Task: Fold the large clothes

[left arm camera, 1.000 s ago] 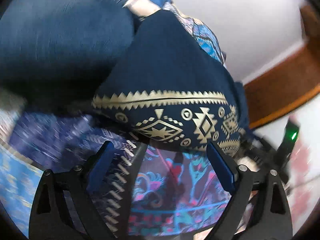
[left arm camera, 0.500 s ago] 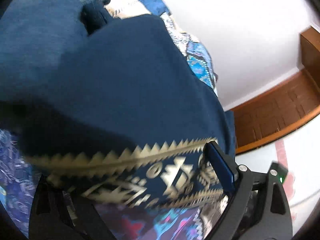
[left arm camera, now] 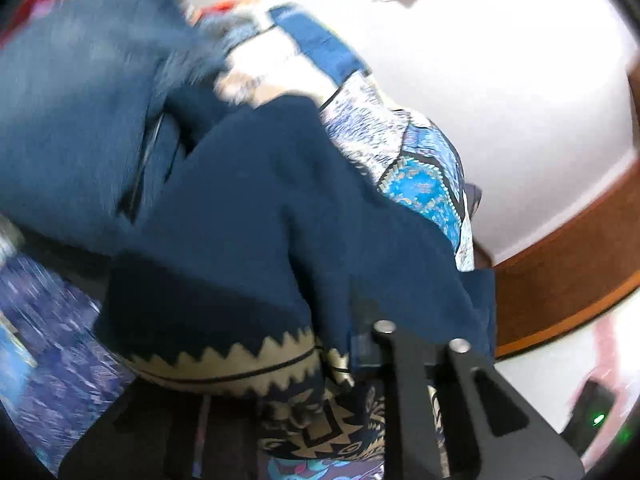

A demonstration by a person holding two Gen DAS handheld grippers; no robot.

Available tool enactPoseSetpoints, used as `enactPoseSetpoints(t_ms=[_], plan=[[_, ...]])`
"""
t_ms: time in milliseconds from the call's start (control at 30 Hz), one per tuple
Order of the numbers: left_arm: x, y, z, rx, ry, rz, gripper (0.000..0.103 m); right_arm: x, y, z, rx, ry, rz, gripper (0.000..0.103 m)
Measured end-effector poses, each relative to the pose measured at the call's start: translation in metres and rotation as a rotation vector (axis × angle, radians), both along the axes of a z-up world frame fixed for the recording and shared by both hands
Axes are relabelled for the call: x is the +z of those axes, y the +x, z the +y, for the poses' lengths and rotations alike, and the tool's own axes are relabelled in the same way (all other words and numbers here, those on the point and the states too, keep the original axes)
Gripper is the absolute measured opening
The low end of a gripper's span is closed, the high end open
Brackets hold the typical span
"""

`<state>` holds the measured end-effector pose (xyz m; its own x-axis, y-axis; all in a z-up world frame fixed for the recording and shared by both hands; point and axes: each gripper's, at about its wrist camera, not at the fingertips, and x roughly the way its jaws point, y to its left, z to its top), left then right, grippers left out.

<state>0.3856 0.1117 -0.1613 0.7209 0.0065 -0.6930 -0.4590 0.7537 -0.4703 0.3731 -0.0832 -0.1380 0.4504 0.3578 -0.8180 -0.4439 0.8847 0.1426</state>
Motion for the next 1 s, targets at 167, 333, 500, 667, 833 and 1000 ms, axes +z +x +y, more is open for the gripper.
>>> enactPoseSetpoints(t_ms=[167,333,500,667,833,1000], plan=[[0.066,-0.019,-0.017,-0.124,0.082,-0.101,0.011,0.030,-0.015,-0.003,-0.001,0.006,-0.039,0.090],[0.115,-0.082,-0.024,-0.171,0.199,-0.189,0.010,0.071,-0.039,0.012,0.052,0.085,-0.075,0.091],[0.117,-0.124,0.007,-0.141,0.300,-0.186,0.010,0.079,-0.077,0.057,0.199,0.087,-0.102,0.091],[0.095,-0.130,0.011,-0.144,0.422,-0.107,0.010,0.029,-0.102,0.107,0.346,0.002,-0.020,0.091],[0.077,-0.117,-0.020,-0.234,0.497,-0.055,0.010,-0.013,-0.097,0.120,0.332,0.001,0.118,0.091],[0.088,-0.101,-0.064,-0.398,0.624,-0.068,0.011,0.016,-0.087,0.057,0.237,0.105,0.081,0.089]])
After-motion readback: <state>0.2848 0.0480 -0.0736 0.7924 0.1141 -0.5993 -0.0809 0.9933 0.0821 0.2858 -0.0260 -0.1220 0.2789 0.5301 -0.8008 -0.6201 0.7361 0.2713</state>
